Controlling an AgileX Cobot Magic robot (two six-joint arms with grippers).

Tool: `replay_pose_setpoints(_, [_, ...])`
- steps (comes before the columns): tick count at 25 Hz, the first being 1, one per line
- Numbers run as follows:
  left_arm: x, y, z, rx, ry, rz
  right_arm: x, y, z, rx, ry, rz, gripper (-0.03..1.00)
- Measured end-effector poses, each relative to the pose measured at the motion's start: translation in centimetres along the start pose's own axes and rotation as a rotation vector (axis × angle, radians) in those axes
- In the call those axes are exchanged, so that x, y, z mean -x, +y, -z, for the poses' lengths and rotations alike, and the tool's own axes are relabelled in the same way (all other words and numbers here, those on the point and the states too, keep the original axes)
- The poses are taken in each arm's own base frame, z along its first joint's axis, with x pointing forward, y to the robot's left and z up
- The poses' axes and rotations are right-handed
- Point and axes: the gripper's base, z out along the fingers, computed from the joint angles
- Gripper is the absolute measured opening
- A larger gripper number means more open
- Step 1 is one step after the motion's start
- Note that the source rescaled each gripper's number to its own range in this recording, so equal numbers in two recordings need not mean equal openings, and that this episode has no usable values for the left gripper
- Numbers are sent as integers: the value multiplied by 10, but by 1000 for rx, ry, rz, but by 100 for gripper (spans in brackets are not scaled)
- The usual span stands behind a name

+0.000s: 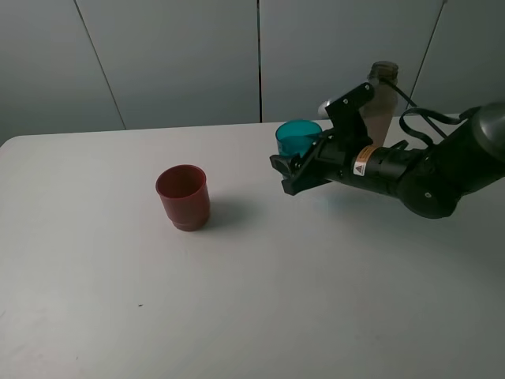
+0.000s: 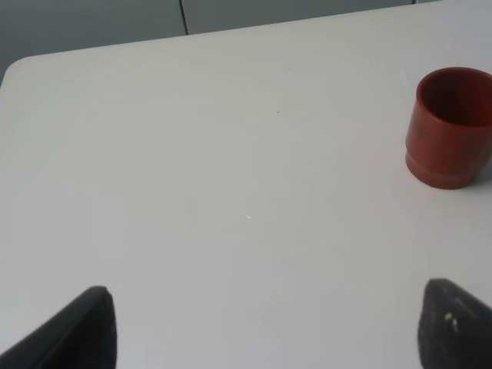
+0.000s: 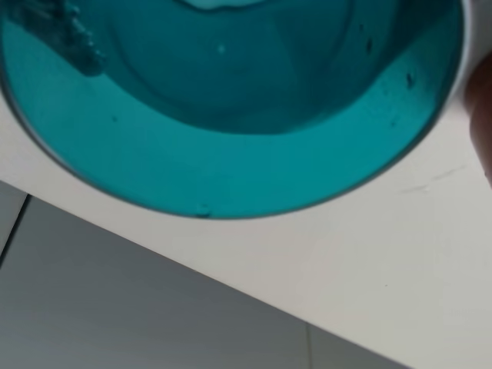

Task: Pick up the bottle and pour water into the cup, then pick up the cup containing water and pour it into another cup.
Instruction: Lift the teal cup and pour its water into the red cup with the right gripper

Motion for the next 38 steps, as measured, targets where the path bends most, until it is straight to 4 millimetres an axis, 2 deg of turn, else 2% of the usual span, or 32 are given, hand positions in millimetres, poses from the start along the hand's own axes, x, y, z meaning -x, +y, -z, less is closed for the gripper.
replay_pose_setpoints(6, [0,0,0,0,0,0,27,6,18,67,0,48,2])
replay_pose_setpoints(10, [0,0,0,0,0,0,36,12,22,88,-13,27,2])
replay_pose_setpoints(15, [0,0,0,0,0,0,41,23,15,93,36,41,2])
replay_pose_setpoints(26, [0,0,0,0,0,0,77,39,-5,43,76,133,2])
replay_pose_setpoints(32, [0,0,0,0,0,0,85,47,-9,24,108,184,2])
replay_pose_setpoints(38, [0,0,0,0,0,0,82,50,-18,14,169,182,2])
